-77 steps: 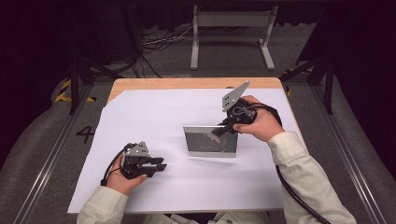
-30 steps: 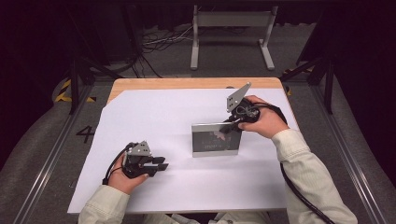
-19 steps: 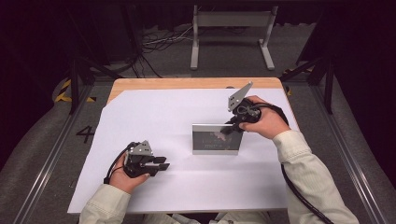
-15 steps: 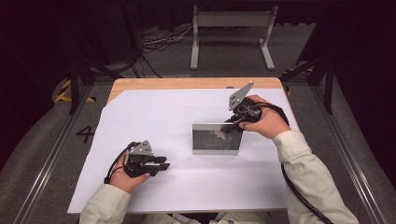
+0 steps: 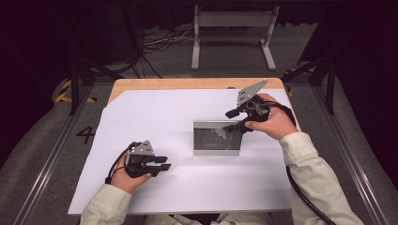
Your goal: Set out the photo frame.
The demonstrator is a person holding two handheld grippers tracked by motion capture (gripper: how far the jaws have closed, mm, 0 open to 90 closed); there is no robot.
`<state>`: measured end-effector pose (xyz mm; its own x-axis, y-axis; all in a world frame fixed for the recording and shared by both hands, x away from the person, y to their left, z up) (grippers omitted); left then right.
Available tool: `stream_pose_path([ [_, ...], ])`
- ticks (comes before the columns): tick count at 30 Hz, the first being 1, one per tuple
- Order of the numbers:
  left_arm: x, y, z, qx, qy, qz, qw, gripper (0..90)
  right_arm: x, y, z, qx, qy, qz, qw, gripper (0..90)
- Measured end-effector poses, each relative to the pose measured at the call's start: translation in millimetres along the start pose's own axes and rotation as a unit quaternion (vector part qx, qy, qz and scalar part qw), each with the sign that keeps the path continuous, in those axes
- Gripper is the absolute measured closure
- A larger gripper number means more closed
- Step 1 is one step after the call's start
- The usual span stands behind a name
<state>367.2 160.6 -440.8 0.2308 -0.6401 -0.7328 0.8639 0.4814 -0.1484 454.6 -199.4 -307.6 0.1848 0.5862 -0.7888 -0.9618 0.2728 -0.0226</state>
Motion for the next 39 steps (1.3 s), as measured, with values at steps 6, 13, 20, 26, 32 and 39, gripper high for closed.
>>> stream_pose_path([
  [6,-1.5,1.7,-0.1,-0.002,-0.004,0.004,1.0,63.9,-11.7,4.9,-3.4,0.002,-0.014,-0.013,0.9998,38.6],
  [13,-3.1,3.7,1.1,-0.003,-0.009,0.006,0.9999,63.2,-28.7,12.5,-14.0,0.008,-0.028,-0.033,0.999,37.0],
  [20,-2.8,5.7,2.4,-0.005,-0.011,0.006,0.9999,62.3,-42.3,15.5,-28.1,0.021,-0.035,-0.042,0.9983,36.4],
  [26,-2.5,7.0,3.2,-0.009,-0.016,0.007,0.9998,61.5,-50.0,16.6,-39.5,0.032,-0.037,-0.051,0.9975,36.0],
  [32,-2.4,9.2,4.2,-0.009,-0.02,0.007,0.9997,60.8,-57.9,17.7,-53.9,0.045,-0.04,-0.06,0.9964,35.6],
  [39,-2.8,10.4,4.4,-0.016,-0.024,0.006,0.9996,60.4,-68.0,17.5,-66.0,0.058,-0.045,-0.074,0.9945,34.3],
])
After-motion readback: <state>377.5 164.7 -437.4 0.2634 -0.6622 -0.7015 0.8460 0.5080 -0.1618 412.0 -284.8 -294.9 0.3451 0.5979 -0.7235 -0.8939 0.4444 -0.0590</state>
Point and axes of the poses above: each handheld gripper's, and its own axes: x roughly forward along the jaws, z roughly out of its top, y roughly to its left, the point moved 1 cm from there along x, roughly forward along the jaws, and after that the axes turned 6 degrees about y, right-handed, at the moved point
